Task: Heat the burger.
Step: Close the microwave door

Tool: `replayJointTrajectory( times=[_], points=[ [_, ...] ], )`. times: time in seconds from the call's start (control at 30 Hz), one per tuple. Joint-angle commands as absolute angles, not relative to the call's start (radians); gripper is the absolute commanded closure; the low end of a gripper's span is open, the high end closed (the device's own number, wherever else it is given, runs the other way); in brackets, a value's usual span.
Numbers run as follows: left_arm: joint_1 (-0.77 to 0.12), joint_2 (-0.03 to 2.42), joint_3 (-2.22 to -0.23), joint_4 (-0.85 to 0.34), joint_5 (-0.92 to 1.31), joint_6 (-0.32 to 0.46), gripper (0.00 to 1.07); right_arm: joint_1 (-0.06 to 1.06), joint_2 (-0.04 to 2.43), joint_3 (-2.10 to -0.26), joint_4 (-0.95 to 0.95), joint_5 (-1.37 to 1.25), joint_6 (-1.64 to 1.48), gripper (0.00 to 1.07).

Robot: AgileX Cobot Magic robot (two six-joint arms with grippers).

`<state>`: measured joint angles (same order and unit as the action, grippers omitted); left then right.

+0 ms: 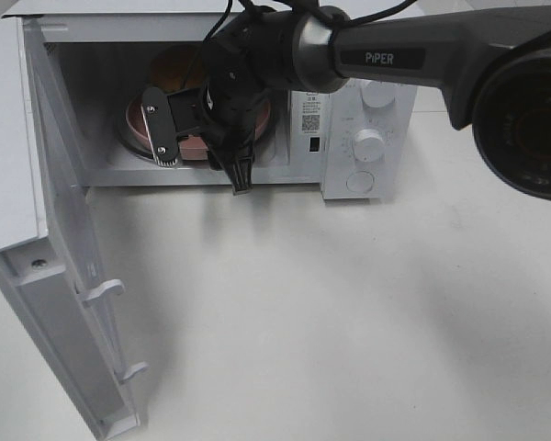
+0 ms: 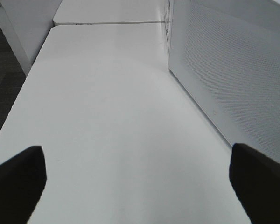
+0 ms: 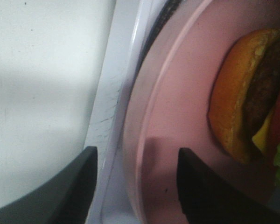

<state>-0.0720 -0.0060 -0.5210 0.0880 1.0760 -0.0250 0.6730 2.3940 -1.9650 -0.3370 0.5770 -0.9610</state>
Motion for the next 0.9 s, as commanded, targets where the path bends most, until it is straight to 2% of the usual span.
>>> replayJointTrajectory(
  times=[0.03, 0.23, 0.9],
  points=[
    [-0.071, -0.021, -0.518, 0.089, 1.063, -0.024, 0.07, 0.67, 2.349, -1.917, -0.342, 0.554, -0.945, 0.45],
    [-0.071, -0.021, -0.518, 0.089, 1.063, -0.024, 0.07, 0.67, 2.239, -1.762, -0.34, 0.445, -0.906, 0.3],
    [-0.071, -0.021, -0.518, 0.089, 1.063, -0.024, 0.07, 0.678, 1.952, -1.358, -0.346, 0.316, -0.839, 0.31]
  ],
)
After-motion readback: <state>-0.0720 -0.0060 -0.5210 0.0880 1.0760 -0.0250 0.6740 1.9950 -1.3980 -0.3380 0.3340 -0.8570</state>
